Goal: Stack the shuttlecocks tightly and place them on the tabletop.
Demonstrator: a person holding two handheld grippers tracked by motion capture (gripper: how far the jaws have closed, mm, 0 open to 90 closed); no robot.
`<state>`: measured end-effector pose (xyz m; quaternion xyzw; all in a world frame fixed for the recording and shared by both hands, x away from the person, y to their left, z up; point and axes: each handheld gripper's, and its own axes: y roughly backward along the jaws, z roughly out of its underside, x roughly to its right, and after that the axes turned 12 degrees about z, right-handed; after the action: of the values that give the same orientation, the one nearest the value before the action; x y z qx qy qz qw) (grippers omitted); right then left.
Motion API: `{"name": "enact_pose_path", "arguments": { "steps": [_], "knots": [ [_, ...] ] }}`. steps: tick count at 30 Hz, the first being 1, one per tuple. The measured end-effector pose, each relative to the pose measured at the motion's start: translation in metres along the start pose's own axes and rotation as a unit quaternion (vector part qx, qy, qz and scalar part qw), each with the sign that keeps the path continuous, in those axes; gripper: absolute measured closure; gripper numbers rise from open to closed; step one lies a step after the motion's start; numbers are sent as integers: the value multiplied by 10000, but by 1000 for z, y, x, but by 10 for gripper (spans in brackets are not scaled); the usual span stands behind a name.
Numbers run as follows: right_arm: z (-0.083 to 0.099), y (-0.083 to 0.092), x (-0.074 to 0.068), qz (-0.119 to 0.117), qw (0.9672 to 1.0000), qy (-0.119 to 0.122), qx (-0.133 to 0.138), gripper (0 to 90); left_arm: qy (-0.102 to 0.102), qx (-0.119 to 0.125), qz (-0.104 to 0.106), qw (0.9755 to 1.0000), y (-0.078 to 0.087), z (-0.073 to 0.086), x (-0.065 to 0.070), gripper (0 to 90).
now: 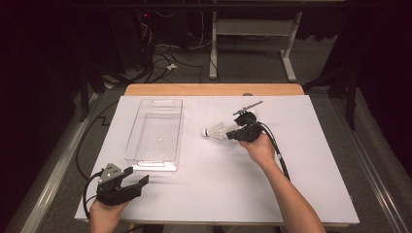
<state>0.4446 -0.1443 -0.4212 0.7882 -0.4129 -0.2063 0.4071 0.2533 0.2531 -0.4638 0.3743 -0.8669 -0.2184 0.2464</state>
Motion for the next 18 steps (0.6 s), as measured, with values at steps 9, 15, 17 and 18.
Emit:
{"name": "enact_pose_path", "arguments": {
  "steps": [9, 15, 17, 18],
  "knots": [
    [-2, -3, -3, -61, 10000, 23, 7, 900, 11, 13, -2, 10000, 0, 0, 0, 317],
    [-3, -4, -4, -74, 10000, 32, -9, 900, -10, -9, 2, 10000, 0, 0, 0, 317],
    [-3, -5, -5, -88, 9999, 57, -21, 900, -10, -9, 3, 10000, 0, 0, 0, 317],
    [-2, -6, -6, -83, 9999, 58, -37, 900, -13, -10, 4, 10000, 0, 0, 0, 317]
  ]
}}
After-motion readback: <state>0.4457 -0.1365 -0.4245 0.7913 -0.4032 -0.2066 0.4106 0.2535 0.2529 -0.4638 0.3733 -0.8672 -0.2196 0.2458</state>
